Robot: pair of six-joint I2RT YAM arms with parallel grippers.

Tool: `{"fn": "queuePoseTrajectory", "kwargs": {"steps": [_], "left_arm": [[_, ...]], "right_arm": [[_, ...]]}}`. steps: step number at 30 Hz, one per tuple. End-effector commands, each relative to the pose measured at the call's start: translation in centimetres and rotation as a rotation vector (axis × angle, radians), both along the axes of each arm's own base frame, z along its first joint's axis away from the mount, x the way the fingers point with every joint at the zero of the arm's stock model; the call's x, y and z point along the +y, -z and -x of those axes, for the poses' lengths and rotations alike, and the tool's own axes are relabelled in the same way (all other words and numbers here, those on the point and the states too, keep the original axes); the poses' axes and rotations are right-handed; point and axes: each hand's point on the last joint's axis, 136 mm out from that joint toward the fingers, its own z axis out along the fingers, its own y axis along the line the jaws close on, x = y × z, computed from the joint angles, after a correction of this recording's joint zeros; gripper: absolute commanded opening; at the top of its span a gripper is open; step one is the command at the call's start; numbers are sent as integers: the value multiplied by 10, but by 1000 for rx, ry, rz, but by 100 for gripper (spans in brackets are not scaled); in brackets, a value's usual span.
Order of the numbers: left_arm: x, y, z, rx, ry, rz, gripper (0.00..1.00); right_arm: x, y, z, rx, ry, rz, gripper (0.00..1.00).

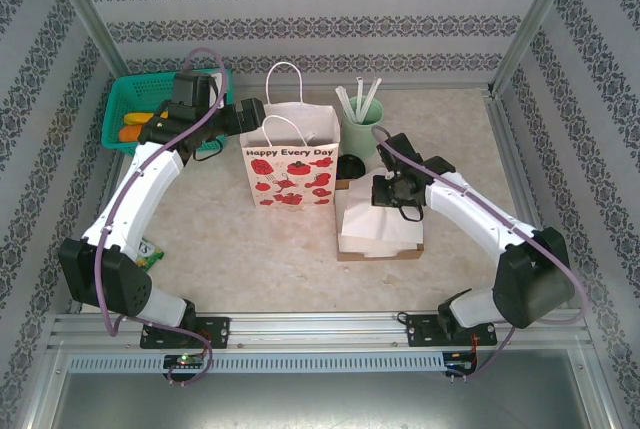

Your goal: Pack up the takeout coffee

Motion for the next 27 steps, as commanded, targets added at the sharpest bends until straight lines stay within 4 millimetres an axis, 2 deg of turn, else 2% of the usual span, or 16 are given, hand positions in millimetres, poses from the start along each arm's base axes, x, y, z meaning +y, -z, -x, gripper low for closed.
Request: {"fn": "queuePoseTrajectory", "kwargs": {"steps": [1, 4, 9, 20, 24, 27], "left_arm": [[2, -1, 2, 0, -15, 6, 100], [2, 0, 2, 4, -15, 5, 100], [2, 2, 2, 9, -18, 3, 100], [3, -7, 7, -26, -15, 6, 100], [8, -20, 14, -94, -16, -8, 100], [8, -34, 22, -162, 9, -17, 100]], "right_arm": [[-4, -21, -2, -33, 9, 5, 0], [-6, -29, 3, -22, -3, 24, 0], [2, -35, 15, -23, -23, -23, 0], [11, -55, 6, -200, -51, -112, 0], [19, -84, 2, -342, -93, -194, 0], [31, -117, 4, -475, -174, -279, 0]]}}
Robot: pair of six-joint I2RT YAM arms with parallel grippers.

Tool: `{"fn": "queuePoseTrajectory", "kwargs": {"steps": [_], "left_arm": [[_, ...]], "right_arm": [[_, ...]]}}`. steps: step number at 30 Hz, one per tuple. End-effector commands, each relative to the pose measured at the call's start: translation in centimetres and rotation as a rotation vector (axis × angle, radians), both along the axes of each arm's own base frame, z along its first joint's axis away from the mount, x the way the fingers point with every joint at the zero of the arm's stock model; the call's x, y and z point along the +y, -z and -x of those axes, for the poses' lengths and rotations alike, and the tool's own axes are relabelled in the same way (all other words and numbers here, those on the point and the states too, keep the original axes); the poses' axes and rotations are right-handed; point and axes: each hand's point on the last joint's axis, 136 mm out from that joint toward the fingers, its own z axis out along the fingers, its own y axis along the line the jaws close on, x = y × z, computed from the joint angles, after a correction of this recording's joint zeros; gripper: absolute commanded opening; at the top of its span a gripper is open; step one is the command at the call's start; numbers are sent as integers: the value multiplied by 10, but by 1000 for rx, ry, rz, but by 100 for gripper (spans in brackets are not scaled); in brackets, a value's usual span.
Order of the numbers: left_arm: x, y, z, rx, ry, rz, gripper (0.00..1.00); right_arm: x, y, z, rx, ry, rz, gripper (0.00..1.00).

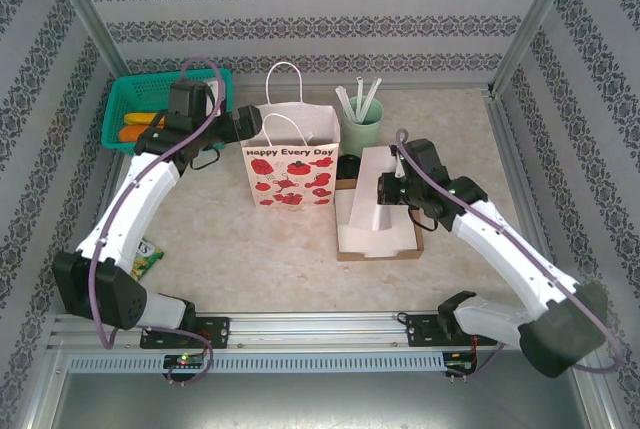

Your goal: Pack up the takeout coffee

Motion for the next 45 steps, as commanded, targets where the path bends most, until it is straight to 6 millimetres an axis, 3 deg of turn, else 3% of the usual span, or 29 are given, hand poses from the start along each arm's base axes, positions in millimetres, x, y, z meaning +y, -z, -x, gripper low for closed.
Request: {"fn": "queuePoseTrajectory", "kwargs": {"steps": [1, 9, 18, 23, 29, 35, 45], "left_arm": [[2, -42, 7, -173, 33, -22, 100], [-29, -93, 45, -439, 331, -80, 100], [-75, -139, 84, -696, 703, -67, 100], [-101, -149, 85, -841, 870, -162, 100], [-119, -157, 81, -955, 1039, -303, 100], [-120, -165, 73, -1043, 1084, -438, 100], [-125, -168, 64, -1084, 1189, -548, 99]], "right_arm": [[22, -51, -3, -217, -130, -110, 0], [45, -121, 12, -464, -385, -133, 0], [66, -179, 10, -619, -548, -118, 0], [84, -205, 14, -686, -690, -120, 0], [100, -219, 9, -729, -784, -74, 0], [113, -219, 3, -750, -850, 19, 0], [131, -222, 15, -810, -1024, 106, 0]]}}
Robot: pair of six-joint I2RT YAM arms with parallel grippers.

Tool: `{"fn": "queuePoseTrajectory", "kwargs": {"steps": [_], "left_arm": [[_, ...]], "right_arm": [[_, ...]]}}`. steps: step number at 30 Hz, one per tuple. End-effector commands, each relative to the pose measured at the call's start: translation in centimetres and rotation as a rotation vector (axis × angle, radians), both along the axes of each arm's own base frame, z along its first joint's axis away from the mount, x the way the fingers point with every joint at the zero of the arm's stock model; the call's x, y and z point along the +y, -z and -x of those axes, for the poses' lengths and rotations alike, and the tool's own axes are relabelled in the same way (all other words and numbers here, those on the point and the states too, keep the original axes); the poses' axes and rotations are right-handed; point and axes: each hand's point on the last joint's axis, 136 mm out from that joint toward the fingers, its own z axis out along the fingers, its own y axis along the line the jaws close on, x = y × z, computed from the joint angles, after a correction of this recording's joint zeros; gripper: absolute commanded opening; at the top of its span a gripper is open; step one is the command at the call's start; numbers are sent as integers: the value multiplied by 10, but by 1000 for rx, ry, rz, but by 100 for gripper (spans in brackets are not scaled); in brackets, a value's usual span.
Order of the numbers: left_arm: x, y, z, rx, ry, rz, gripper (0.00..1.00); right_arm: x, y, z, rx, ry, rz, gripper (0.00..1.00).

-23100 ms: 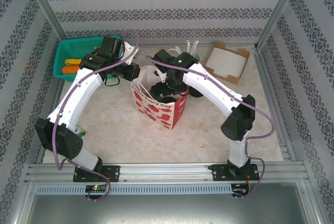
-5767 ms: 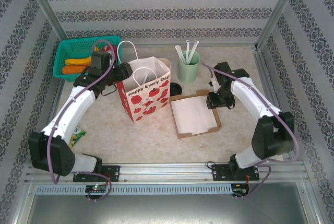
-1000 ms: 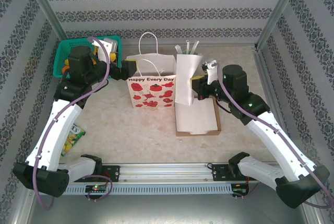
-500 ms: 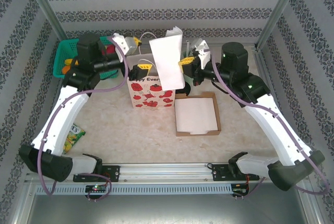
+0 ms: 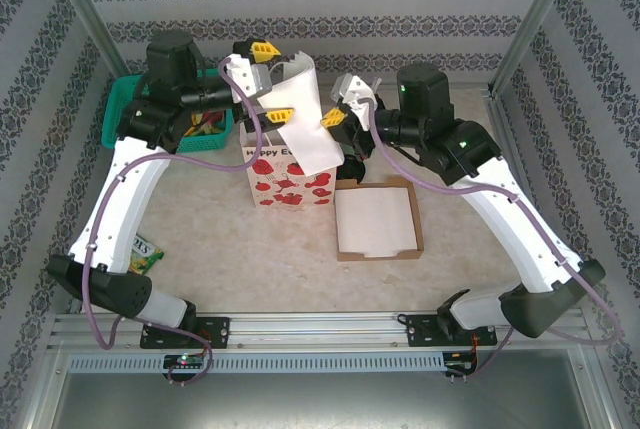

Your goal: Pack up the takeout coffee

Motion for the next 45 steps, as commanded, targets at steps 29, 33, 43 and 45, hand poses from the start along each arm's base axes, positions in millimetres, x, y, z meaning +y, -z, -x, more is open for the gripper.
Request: {"fn": "queuePoseTrajectory", "kwargs": {"steps": [29, 33, 43, 45], "left_arm": [[-5, 35, 26, -396, 160, -567, 99], [5, 41, 17, -324, 134, -608, 98], [13, 41, 12, -246, 139, -572, 68], [14, 37, 11, -237, 134, -550, 60]], "right_arm": [[35, 5, -19, -286, -130, 358, 0], [33, 1, -15, -313, -132, 358, 0], [21, -7, -1, -358, -126, 344, 0], [19, -7, 0, -362, -125, 343, 0]]}}
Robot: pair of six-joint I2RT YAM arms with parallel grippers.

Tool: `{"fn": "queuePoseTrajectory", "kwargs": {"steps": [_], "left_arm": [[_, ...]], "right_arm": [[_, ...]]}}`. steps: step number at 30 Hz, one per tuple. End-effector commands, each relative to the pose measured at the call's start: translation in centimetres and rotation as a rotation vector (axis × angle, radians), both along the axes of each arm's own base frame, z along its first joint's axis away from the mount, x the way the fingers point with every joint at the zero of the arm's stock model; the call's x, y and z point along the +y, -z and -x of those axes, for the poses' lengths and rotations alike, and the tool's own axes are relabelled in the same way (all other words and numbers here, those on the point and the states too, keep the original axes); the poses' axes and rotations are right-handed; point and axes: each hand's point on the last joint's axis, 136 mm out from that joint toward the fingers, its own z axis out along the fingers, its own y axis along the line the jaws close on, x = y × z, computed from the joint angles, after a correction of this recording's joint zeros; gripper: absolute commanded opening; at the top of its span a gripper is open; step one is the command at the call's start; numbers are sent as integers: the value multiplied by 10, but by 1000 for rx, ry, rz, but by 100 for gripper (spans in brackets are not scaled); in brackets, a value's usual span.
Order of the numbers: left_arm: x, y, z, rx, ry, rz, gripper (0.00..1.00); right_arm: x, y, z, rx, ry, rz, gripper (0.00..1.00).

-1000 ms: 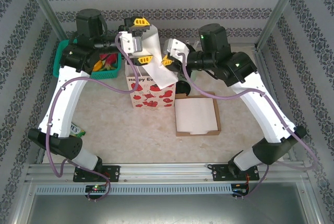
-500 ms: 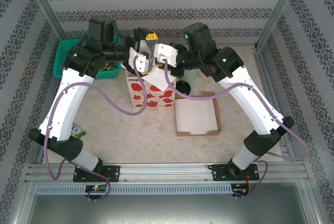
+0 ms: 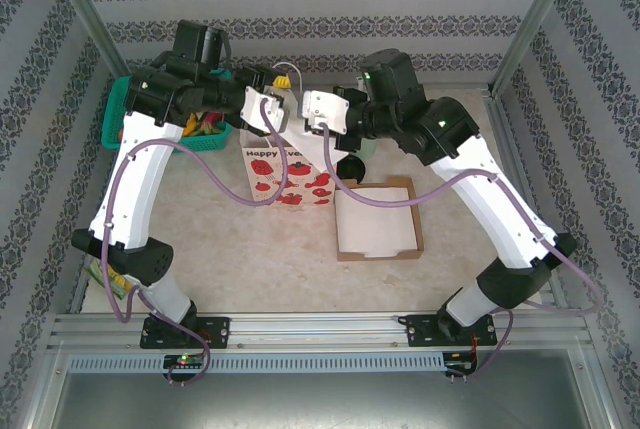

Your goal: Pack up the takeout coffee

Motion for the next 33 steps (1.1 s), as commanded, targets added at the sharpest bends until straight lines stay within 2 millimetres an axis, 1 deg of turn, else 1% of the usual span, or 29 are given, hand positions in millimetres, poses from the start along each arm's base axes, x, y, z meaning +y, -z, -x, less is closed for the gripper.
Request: {"fn": "queuePoseTrajectory", "kwargs": {"steps": [1, 4, 7, 9, 11, 13, 14, 15, 16, 17, 21, 25, 28, 33], "left_arm": [[4, -7, 10, 32, 18, 34, 57], [5, -5, 10, 44, 14, 35, 48], [9, -10, 11, 56, 3, 64, 39], [10, -13, 14, 70, 11, 84, 29], [10, -14, 18, 79, 19, 95, 22], [9, -21, 19, 76, 14, 122, 16], [9, -27, 18, 70, 6, 147, 9], [8, -35, 15, 61, -6, 179, 5], [8, -43, 13, 58, -23, 215, 4], [8, -52, 9, 48, -40, 247, 1], [13, -73, -4, 28, -98, 333, 0], [16, -78, -14, 30, -155, 360, 0], [22, -68, -20, 20, -178, 302, 0], [40, -38, -28, 40, -255, 164, 0]], "right_arm": [[-2, -10, 7, -49, -17, -14, 0], [-3, -11, 7, -57, -15, -17, 0], [-5, -10, 6, -65, -7, -16, 0], [-5, -13, 5, -77, -3, -33, 0], [-2, -15, 2, -86, 2, -57, 0], [0, -18, -5, -95, 27, -75, 0], [1, -20, -8, -99, 36, -81, 0], [0, -22, -13, -106, 57, -83, 0], [0, -25, -16, -109, 69, -91, 0], [0, -27, -20, -113, 83, -100, 0], [-6, -38, -41, -139, 169, -138, 0], [-7, -42, -65, -161, 261, -188, 0], [-1, -37, -78, -125, 287, -203, 0], [16, -13, -83, -39, 247, -203, 0]]}}
